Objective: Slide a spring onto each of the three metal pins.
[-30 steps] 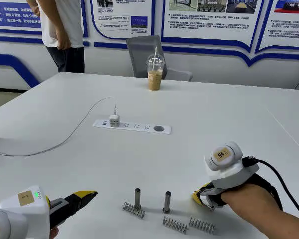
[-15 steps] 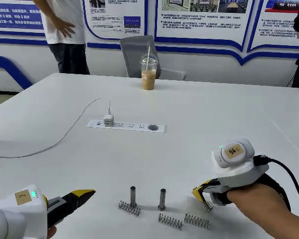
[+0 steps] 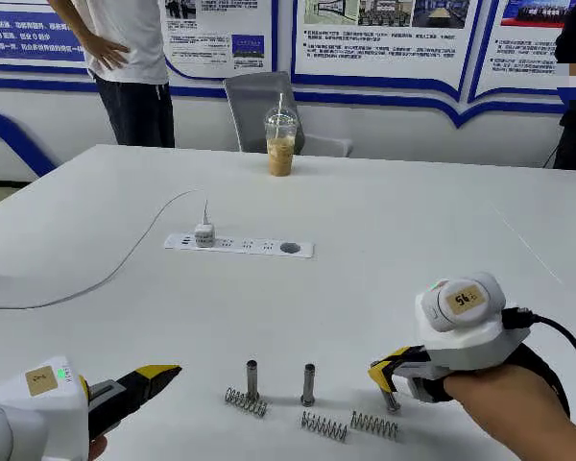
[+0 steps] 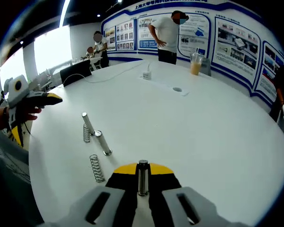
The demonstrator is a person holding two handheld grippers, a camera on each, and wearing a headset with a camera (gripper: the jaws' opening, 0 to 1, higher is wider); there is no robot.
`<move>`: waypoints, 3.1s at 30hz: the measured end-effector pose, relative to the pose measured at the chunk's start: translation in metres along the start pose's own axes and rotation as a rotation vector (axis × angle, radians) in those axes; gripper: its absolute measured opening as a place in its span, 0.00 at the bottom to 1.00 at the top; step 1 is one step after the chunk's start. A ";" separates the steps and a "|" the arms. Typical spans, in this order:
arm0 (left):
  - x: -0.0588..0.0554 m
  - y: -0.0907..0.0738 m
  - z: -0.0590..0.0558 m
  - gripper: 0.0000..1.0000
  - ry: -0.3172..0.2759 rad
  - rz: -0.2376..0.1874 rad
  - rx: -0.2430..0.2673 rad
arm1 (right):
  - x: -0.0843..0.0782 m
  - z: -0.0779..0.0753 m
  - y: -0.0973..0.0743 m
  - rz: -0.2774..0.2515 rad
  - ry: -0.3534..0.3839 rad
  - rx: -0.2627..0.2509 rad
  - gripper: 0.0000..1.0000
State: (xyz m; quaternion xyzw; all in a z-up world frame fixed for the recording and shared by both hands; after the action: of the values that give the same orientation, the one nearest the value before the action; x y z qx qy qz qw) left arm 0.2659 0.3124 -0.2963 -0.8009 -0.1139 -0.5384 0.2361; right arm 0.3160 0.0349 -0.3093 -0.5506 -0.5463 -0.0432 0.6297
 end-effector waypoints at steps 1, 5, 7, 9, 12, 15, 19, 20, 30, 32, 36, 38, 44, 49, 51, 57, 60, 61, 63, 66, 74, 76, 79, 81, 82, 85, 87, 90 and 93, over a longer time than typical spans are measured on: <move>0.000 0.000 0.000 0.94 0.000 -0.001 0.000 | 0.000 0.001 0.000 -0.001 0.003 0.003 0.08; 0.001 0.000 -0.001 0.94 0.001 -0.001 -0.001 | 0.000 0.005 -0.002 -0.007 -0.010 0.009 0.08; 0.001 0.000 -0.002 0.94 0.002 -0.001 -0.002 | 0.000 0.007 -0.003 -0.010 -0.009 0.011 0.08; 0.001 0.001 -0.002 0.94 0.004 -0.001 -0.002 | -0.001 0.008 -0.004 -0.013 -0.010 0.010 0.08; 0.001 0.000 -0.002 0.94 0.004 -0.002 -0.002 | -0.001 0.009 -0.006 -0.023 -0.014 0.008 0.08; 0.002 0.001 -0.003 0.94 0.007 -0.002 -0.004 | -0.002 0.009 -0.008 -0.037 -0.018 0.007 0.08; 0.004 0.000 -0.004 0.94 0.010 -0.003 -0.004 | -0.003 0.010 -0.010 -0.046 -0.020 0.004 0.08; 0.004 0.000 -0.004 0.94 0.011 -0.003 -0.005 | -0.003 0.011 -0.011 -0.049 -0.022 0.003 0.08; 0.005 0.000 -0.006 0.94 0.017 0.000 -0.008 | -0.009 0.010 -0.021 -0.072 -0.005 -0.006 0.08; 0.006 0.000 -0.008 0.94 0.019 0.001 -0.011 | -0.010 0.012 -0.023 -0.072 -0.013 -0.004 0.08; 0.007 0.001 -0.009 0.94 0.021 0.000 -0.015 | -0.012 0.013 -0.027 -0.068 -0.025 -0.001 0.09; 0.007 0.002 -0.010 0.94 0.022 0.000 -0.018 | -0.013 0.013 -0.027 -0.067 -0.028 -0.001 0.09; 0.007 0.001 -0.010 0.94 0.023 0.000 -0.020 | -0.016 0.013 -0.028 -0.057 -0.030 -0.002 0.09; 0.007 0.001 -0.010 0.94 0.022 0.000 -0.020 | -0.021 0.013 -0.022 -0.038 -0.030 -0.001 0.09; 0.007 0.001 -0.010 0.94 0.022 0.000 -0.020 | -0.023 0.013 -0.021 -0.032 -0.029 0.001 0.09; 0.006 0.001 -0.010 0.94 0.020 -0.001 -0.017 | -0.024 0.012 -0.015 -0.022 -0.029 0.005 0.09; 0.006 0.000 -0.010 0.93 0.019 -0.001 -0.016 | -0.023 0.012 -0.013 -0.022 -0.030 0.004 0.09; 0.005 0.000 -0.009 0.93 0.020 0.000 -0.016 | -0.023 0.012 -0.012 -0.025 -0.024 0.007 0.09; 0.005 0.000 -0.009 0.93 0.019 0.000 -0.014 | -0.022 0.012 -0.011 -0.028 -0.022 0.007 0.09; 0.005 0.000 -0.009 0.93 0.019 0.000 -0.013 | -0.020 0.013 -0.010 -0.034 -0.024 0.009 0.09; 0.005 0.000 -0.010 0.93 0.021 0.000 -0.015 | -0.020 0.013 -0.010 -0.034 -0.030 0.016 0.10; 0.005 0.001 -0.010 0.93 0.022 0.001 -0.016 | -0.020 0.013 -0.011 -0.036 -0.029 0.017 0.12; 0.005 0.001 -0.011 0.93 0.021 -0.001 -0.016 | -0.020 0.014 -0.015 -0.033 -0.035 0.018 0.13; 0.005 0.001 -0.011 0.93 0.022 -0.001 -0.017 | -0.022 0.014 -0.018 -0.027 -0.042 0.020 0.14; 0.005 0.001 -0.010 0.93 0.022 -0.001 -0.017 | -0.023 0.014 -0.020 -0.023 -0.046 0.020 0.14; 0.005 0.001 -0.010 0.93 0.023 0.000 -0.017 | -0.027 0.015 -0.025 -0.014 -0.058 0.034 0.14; 0.005 0.001 -0.010 0.93 0.021 0.001 -0.018 | -0.029 0.018 -0.027 -0.008 -0.071 0.054 0.14; 0.005 0.001 -0.010 0.93 0.022 0.003 -0.020 | -0.032 0.022 -0.028 -0.014 -0.093 0.092 0.14; 0.005 0.002 -0.011 0.93 0.021 0.002 -0.023 | -0.037 0.026 -0.025 -0.007 -0.117 0.126 0.15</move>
State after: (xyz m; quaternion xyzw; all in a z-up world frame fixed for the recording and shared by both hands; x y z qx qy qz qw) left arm 0.2601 0.3046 -0.2891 -0.7981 -0.1042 -0.5478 0.2285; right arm 0.2683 0.0238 -0.3260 -0.5096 -0.5857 0.0213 0.6300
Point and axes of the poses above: the centre of the closed fingertips' face, and the gripper's own axes: y roughly forward along the fingers, z roughly to its left, x roughly out of its top, the point moved 8 cm from there along -y, roughly backward along the fingers, and after that the axes turned 14 degrees about -y, right-handed, at the moved point
